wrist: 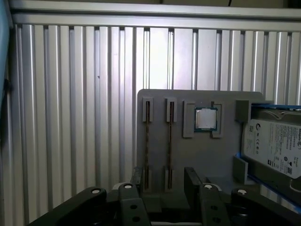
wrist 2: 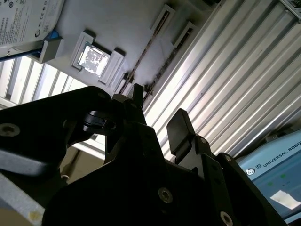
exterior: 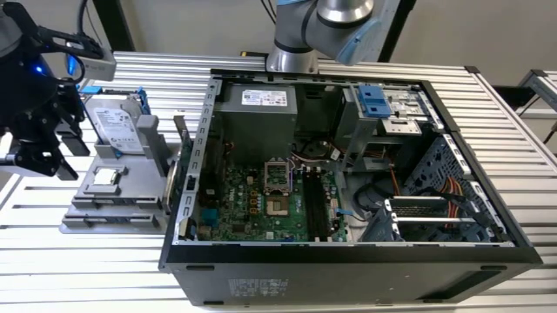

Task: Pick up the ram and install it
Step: 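Pick up the ram and move it above insertion slot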

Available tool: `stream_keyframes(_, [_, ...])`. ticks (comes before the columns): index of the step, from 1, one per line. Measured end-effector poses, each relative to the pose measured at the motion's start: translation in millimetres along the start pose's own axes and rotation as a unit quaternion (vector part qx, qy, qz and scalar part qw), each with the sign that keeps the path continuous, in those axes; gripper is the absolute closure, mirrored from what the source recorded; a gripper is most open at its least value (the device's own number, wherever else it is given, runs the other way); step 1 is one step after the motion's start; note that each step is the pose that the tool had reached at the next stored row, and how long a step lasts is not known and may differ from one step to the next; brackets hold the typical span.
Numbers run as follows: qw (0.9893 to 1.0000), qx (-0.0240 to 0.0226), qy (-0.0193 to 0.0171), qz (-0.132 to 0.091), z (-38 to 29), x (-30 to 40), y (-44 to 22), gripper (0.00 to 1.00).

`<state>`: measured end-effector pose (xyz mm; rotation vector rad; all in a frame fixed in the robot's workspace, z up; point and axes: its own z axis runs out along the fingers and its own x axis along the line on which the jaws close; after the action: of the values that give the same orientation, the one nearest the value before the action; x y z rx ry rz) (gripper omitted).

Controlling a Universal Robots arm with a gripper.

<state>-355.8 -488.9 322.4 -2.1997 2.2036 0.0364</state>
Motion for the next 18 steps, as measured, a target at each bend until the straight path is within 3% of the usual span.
stream_keyframes(18, [1.0, 0.0004, 0.0, 0.01, 6.4, 0.3, -2.1, 0.0])
